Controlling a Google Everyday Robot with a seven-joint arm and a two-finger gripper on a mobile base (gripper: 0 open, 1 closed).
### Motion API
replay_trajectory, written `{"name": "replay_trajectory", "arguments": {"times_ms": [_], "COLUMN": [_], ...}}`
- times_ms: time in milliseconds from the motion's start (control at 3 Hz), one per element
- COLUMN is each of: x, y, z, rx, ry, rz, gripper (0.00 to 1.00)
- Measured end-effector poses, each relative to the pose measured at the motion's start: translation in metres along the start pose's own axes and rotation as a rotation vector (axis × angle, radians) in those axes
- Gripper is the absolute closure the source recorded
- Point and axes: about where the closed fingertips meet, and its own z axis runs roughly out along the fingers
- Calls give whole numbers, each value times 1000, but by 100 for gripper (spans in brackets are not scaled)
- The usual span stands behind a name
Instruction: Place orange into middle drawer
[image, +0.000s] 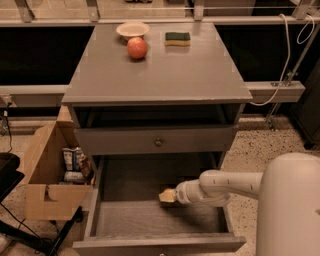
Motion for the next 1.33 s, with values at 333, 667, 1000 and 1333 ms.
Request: {"name": "replay_trajectory", "arguments": {"times_ms": [333,667,1000,1333], "x": [-1,-1,-1,-1], "y": [2,2,2,3], "z": [0,-1,-1,-2], "rx": [-2,-2,-2,-2], "ry": [1,1,1,1], "rz": [-1,-1,-1,-1], "gripper": [0,0,0,0]}}
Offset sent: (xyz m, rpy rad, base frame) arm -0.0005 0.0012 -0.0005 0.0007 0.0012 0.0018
